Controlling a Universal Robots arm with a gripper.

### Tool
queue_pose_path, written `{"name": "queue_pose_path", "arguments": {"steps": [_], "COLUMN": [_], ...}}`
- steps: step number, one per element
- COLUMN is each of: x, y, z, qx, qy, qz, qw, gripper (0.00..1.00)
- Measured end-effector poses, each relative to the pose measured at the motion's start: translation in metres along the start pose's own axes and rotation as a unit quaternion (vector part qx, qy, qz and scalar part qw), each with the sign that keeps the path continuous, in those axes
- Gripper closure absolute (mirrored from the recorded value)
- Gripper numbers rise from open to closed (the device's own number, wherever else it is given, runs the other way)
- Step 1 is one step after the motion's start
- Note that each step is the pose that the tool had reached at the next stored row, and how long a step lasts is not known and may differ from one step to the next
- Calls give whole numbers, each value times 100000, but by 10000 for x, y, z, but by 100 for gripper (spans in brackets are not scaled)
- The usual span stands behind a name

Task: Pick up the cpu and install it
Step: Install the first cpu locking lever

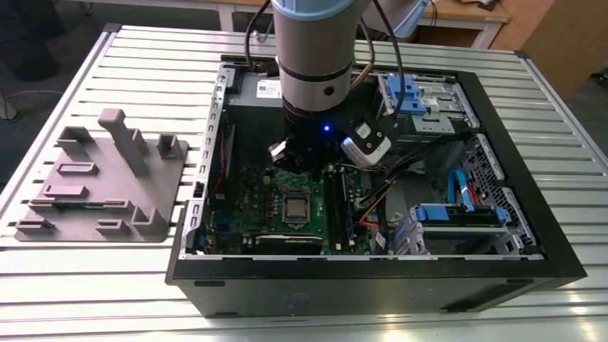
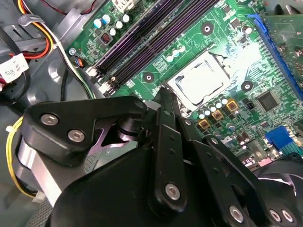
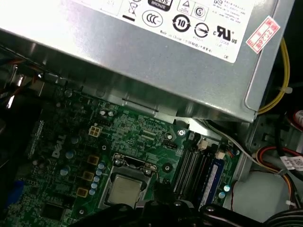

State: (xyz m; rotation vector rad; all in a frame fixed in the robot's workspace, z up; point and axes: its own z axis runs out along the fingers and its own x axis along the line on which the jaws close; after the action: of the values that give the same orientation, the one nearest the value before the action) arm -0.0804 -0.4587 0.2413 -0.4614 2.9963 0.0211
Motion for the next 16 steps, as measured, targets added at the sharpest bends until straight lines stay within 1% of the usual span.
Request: {"name": "queue_pose_path", "arguments": {"steps": [3, 5, 10, 16], "x": [3, 5, 13, 25], "y": [0, -1, -10, -25], "z": [25, 46, 86, 146], "qx": [17, 110, 733, 1292], "qy": [3, 28, 228, 401], "qz": [5, 13, 59, 108], "qw": [100000, 100000, 99997, 99991], "gripper": [89, 89, 89, 89]}}
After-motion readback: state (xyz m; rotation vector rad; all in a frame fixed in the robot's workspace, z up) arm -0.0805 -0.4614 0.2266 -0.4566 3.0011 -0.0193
